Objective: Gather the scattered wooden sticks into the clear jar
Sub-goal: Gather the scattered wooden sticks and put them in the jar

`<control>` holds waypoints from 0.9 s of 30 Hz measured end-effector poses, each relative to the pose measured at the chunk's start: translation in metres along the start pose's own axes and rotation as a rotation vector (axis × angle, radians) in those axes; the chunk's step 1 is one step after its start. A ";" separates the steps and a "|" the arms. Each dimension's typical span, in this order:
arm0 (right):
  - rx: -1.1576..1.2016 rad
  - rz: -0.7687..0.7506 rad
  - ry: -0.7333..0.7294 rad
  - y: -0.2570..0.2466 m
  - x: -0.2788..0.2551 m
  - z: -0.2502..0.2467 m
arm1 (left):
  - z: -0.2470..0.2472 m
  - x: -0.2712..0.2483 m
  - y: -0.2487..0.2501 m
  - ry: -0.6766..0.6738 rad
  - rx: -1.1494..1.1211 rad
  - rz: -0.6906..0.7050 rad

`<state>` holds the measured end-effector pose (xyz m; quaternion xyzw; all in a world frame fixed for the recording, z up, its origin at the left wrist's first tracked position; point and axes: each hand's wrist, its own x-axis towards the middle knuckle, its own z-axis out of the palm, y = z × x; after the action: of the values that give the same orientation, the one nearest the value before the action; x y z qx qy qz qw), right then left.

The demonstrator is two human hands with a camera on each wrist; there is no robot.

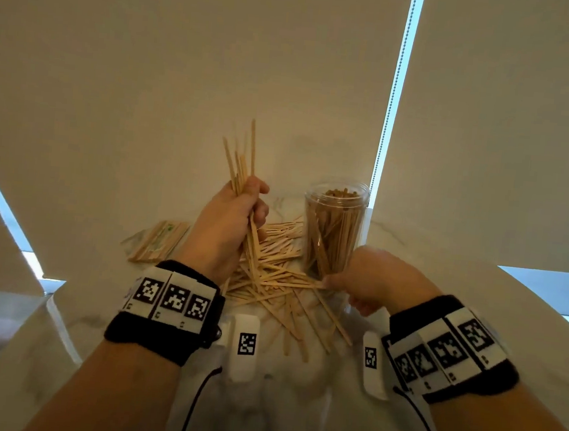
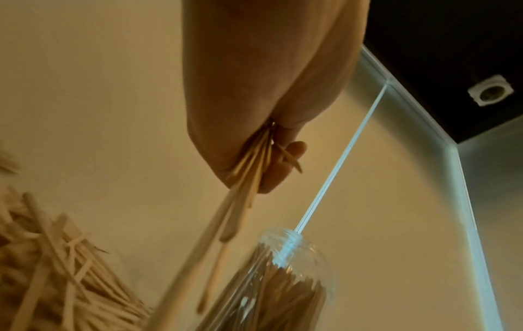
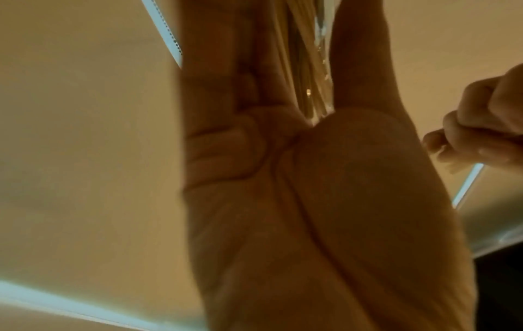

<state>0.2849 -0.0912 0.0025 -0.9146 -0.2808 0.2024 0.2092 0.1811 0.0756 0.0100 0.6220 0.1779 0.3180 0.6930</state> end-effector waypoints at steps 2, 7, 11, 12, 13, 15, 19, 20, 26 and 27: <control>-0.183 0.024 -0.080 -0.003 -0.001 0.002 | -0.001 0.002 0.001 -0.005 -0.036 -0.023; -0.554 -0.007 -0.182 -0.023 -0.001 0.021 | 0.003 0.000 0.002 -0.028 -0.149 -0.117; -0.704 -0.169 -0.152 -0.031 -0.005 0.028 | 0.010 -0.003 0.001 -0.028 -0.133 -0.161; -0.709 -0.196 -0.149 -0.031 -0.005 0.028 | 0.010 -0.003 0.001 -0.031 -0.127 -0.163; -0.706 -0.215 -0.156 -0.031 -0.006 0.027 | 0.009 -0.003 0.002 -0.031 -0.125 -0.164; -0.696 -0.181 -0.195 -0.030 -0.009 0.025 | 0.007 -0.003 0.003 -0.026 -0.132 -0.169; -0.691 -0.119 -0.223 -0.031 -0.018 0.025 | 0.003 -0.004 0.009 -0.013 -0.156 -0.209; -0.673 -0.113 -0.223 -0.031 -0.019 0.027 | 0.002 -0.005 0.011 -0.017 -0.161 -0.217; -0.588 -0.144 -0.174 -0.032 -0.028 0.035 | 0.004 -0.006 0.014 -0.042 -0.180 -0.248; -0.578 -0.147 -0.187 -0.032 -0.029 0.035 | 0.003 -0.006 0.014 -0.046 -0.189 -0.257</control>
<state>0.2324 -0.0751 -0.0031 -0.8908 -0.4101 0.1817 -0.0721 0.1751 0.0699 0.0235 0.5334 0.2094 0.2279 0.7872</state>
